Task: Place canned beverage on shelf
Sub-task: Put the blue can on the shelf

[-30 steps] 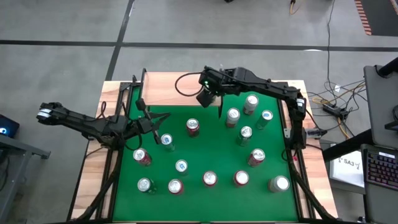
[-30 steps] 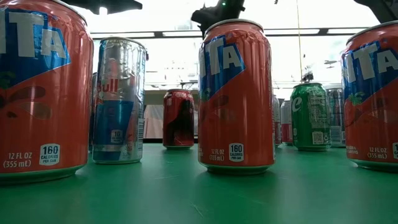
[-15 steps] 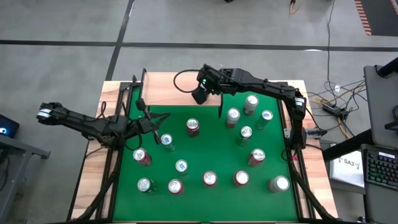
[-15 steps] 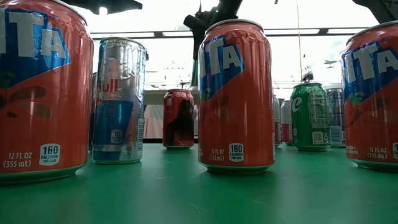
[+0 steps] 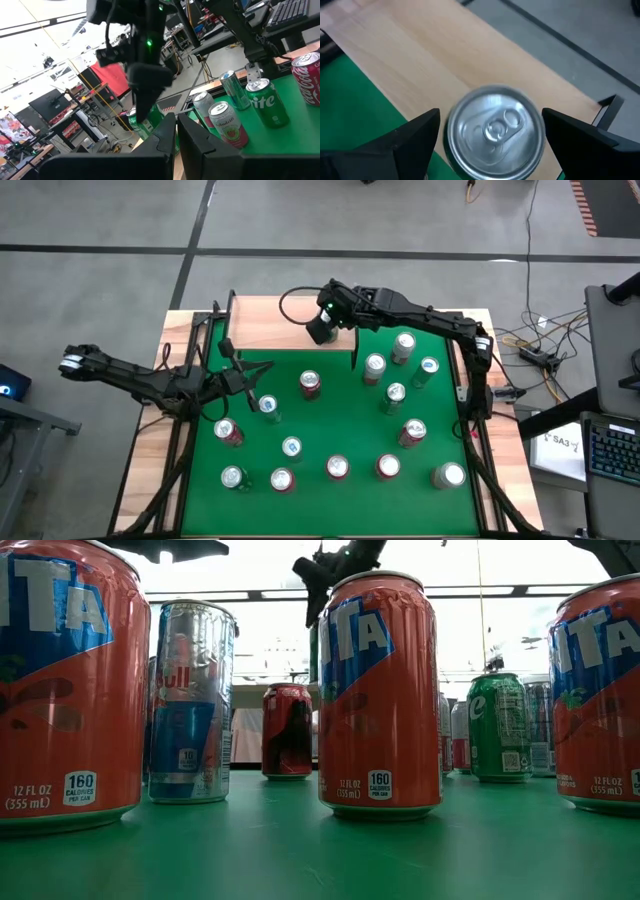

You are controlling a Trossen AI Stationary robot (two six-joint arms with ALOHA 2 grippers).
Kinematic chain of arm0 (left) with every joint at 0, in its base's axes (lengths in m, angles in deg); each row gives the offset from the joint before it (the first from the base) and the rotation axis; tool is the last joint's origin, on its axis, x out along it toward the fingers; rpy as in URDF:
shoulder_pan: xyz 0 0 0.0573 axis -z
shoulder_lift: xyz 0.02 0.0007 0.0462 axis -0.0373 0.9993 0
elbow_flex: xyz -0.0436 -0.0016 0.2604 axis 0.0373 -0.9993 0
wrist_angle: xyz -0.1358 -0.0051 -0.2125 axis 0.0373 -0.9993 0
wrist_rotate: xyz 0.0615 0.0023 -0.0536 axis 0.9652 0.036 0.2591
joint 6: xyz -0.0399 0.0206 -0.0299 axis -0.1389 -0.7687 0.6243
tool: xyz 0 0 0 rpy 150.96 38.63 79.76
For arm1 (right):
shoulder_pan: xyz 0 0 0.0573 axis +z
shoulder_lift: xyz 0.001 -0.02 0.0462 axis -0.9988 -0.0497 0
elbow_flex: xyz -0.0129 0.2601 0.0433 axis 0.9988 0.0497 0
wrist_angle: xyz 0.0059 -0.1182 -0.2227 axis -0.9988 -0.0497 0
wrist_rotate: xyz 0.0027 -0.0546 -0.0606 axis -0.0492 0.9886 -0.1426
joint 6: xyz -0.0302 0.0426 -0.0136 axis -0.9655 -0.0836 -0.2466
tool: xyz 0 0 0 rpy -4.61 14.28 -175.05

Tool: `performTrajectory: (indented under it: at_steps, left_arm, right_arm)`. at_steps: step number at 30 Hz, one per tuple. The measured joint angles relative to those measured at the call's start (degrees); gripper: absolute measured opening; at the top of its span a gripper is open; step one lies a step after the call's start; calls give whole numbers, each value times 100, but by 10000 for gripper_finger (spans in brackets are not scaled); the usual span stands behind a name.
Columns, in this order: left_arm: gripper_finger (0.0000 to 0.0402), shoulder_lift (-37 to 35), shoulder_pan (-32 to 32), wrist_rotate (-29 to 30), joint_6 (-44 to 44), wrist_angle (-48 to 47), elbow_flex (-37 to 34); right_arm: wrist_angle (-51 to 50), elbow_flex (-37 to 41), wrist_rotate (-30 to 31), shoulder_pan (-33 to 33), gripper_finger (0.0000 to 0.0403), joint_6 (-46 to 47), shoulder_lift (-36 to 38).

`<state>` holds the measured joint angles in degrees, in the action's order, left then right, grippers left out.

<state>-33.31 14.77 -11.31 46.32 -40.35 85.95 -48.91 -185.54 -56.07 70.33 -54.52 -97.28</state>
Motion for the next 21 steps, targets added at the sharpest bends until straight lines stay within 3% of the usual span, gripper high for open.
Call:
performTrajectory:
  at_steps: [10,12,16,21]
  left_arm:
    - [3,0,1,-1,0,-1,0]
    - [3,-2,1,0,4,-2,0]
    - [3,0,1,0,150,-4,0]
    - [3,-1,1,-1,441,-99,2]
  right_arm:
    - [-493,-932,41,2,333,-566,58]
    - [-899,-1004,351,4,323,-688,103]
    - [-1975,-924,1744,0,288,-532,178]
    - [-2450,-543,1915,12,214,-264,184]
